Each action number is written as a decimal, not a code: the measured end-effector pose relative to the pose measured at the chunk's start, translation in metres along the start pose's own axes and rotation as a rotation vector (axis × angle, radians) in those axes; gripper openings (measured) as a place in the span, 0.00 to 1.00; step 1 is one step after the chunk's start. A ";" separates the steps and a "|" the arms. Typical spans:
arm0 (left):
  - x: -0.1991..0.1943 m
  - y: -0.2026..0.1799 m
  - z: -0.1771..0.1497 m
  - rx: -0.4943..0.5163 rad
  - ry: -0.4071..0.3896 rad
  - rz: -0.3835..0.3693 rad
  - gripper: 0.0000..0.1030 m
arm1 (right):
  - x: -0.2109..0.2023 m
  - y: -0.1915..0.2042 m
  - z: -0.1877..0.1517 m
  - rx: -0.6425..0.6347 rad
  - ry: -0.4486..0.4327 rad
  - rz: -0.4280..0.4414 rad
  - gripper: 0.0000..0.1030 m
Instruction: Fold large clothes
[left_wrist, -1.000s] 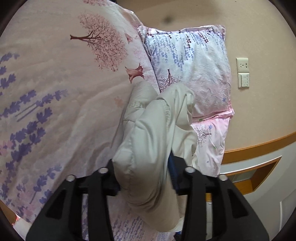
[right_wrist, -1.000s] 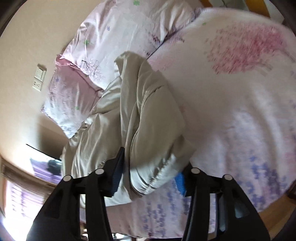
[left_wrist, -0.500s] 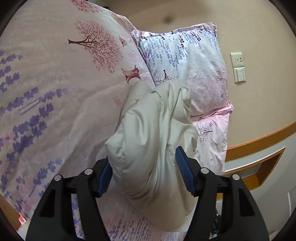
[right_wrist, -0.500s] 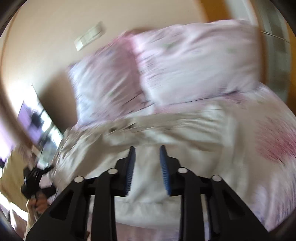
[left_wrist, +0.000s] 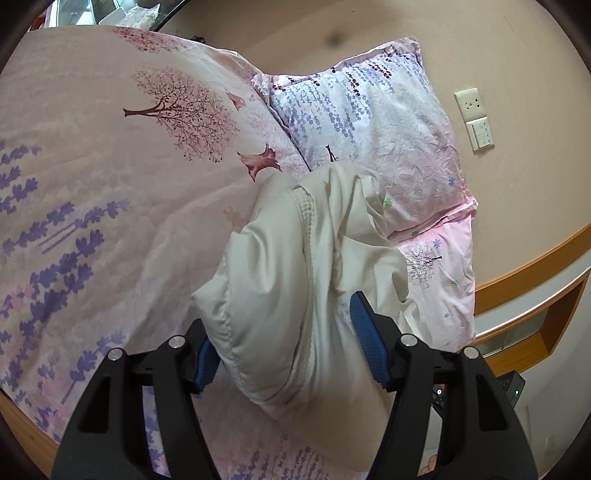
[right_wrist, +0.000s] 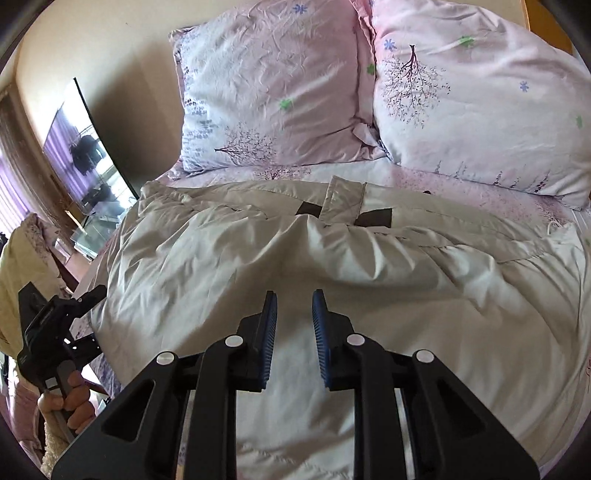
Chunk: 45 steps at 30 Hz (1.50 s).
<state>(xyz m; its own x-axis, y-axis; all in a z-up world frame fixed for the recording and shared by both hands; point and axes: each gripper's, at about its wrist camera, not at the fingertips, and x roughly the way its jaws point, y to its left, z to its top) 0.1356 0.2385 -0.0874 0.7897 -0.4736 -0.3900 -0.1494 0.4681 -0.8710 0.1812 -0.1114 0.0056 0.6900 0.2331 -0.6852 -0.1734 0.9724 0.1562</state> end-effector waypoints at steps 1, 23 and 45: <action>0.001 0.000 0.000 -0.001 0.002 0.000 0.62 | 0.003 0.000 0.001 0.001 0.005 -0.001 0.20; -0.002 -0.055 0.012 0.126 -0.022 -0.087 0.31 | 0.070 -0.012 0.012 0.056 0.252 -0.014 0.21; -0.011 -0.180 -0.036 0.551 -0.103 -0.203 0.31 | 0.026 -0.047 0.028 0.199 0.207 0.110 0.20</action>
<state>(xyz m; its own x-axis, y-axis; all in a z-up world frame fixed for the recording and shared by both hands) 0.1319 0.1328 0.0627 0.8276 -0.5327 -0.1768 0.3201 0.7067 -0.6310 0.2267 -0.1507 0.0008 0.5131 0.3494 -0.7840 -0.0840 0.9294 0.3593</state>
